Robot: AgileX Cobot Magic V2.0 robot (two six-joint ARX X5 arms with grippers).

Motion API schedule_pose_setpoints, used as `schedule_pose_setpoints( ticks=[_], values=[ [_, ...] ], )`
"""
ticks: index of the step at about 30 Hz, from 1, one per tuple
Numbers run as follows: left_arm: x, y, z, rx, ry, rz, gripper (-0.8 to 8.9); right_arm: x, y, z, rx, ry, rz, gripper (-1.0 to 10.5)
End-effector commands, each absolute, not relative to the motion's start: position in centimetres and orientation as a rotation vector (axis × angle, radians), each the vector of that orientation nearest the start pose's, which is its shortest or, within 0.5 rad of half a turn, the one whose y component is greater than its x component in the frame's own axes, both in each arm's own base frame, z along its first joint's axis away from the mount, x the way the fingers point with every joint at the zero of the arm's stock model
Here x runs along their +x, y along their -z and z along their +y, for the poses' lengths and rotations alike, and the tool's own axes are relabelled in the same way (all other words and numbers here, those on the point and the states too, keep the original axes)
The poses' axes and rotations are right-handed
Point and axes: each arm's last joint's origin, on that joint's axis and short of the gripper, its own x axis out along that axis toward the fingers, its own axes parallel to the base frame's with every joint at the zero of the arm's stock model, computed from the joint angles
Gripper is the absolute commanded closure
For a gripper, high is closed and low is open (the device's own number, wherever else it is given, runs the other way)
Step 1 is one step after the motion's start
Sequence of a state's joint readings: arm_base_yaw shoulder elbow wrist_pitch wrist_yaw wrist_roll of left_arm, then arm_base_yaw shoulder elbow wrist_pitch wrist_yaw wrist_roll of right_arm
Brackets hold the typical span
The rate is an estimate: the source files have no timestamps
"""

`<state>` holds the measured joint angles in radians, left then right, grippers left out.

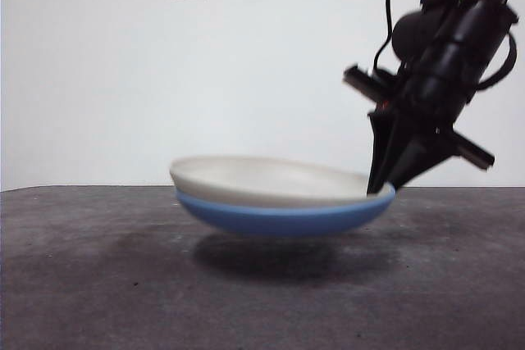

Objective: Pick up the white plate, put it on the blue plate, put it on desk

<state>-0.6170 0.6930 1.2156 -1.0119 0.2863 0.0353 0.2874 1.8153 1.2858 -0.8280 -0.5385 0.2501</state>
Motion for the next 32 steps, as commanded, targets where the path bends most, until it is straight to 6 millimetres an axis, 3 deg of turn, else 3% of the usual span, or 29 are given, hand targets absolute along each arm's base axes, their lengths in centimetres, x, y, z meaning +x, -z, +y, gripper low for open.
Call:
schedule_pose_setpoints(
  ticks=[1,8,17,24,28,32],
  values=[
    [6.3,-40.6,-5.5,0.108,0.897,0.465,1.78,33.2,-18.9,12.1,0.382,-0.526,1.483,9.4],
    [6.3,-40.6,-5.5,0.108,0.897,0.466,1.78,33.5,-17.1,13.0,0.315,-0.462,1.517,9.4],
    [6.3,-40.6,-5.5,0.108,0.897,0.466,1.78,33.4,-17.0,13.1,0.315,-0.468,1.527,9.3],
    [6.3,-40.6,-5.5,0.108,0.897,0.466,1.78,33.4,-17.1,13.1,0.311,-0.478,1.52,6.2],
    [6.3,-40.6,-5.5,0.108,0.897,0.466,1.78,33.4,-18.3,12.9,0.299,-0.495,1.502,5.4],
    [6.3,-40.6,-5.5,0.108,0.897,0.465,1.78,33.0,-21.9,12.3,0.267,-0.492,1.44,4.8]
  ],
)
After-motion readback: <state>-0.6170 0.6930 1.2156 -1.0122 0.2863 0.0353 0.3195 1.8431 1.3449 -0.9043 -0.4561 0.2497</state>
